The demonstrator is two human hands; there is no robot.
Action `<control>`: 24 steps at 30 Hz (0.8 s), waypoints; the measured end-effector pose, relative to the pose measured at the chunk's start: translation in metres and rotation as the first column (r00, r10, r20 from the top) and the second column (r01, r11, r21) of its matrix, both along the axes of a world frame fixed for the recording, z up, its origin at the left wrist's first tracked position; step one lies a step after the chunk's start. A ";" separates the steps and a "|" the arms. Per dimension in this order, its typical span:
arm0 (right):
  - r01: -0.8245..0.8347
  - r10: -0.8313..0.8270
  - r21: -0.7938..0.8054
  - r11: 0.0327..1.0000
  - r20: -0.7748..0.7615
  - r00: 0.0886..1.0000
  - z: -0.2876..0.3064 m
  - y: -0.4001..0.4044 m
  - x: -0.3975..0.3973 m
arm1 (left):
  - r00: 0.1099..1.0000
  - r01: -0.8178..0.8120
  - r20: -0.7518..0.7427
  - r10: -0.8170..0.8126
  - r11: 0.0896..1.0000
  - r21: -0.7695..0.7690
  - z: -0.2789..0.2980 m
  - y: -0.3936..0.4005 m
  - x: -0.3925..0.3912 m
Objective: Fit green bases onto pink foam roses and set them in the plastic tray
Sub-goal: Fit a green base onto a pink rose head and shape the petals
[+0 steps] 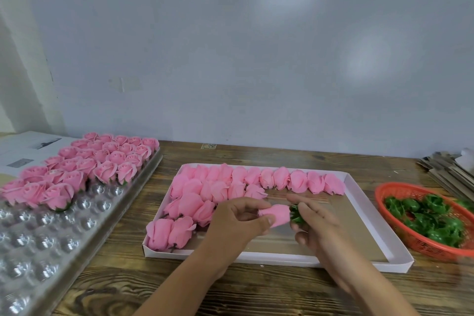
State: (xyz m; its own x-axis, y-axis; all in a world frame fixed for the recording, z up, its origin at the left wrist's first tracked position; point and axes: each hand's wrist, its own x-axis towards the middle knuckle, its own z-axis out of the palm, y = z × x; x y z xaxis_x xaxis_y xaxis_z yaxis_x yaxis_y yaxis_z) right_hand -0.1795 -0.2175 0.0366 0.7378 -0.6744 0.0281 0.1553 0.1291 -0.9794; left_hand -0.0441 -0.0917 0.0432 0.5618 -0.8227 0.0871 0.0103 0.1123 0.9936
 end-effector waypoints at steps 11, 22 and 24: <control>-0.065 0.061 0.055 0.996 0.074 0.995 -0.003 0.001 0.000 | 1.000 0.007 0.001 -0.007 1.000 -0.014 0.000 0.001 -0.001; -0.027 0.038 -0.112 0.993 0.094 0.995 -0.005 0.002 -0.002 | 0.988 0.042 -0.144 -0.049 0.998 -0.049 0.003 0.002 0.002; -0.028 0.040 -0.148 0.989 0.080 0.996 -0.005 0.003 -0.003 | 0.989 0.041 -0.142 -0.048 0.998 -0.053 0.003 0.002 0.002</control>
State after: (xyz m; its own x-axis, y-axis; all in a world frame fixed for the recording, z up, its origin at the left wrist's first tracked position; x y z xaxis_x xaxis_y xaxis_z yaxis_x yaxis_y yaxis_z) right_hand -0.1823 -0.2142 0.0315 0.7512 -0.6332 0.1865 0.2342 -0.0085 -0.9722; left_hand -0.0423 -0.0895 0.0463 0.5341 -0.8440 0.0498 0.1581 0.1575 0.9748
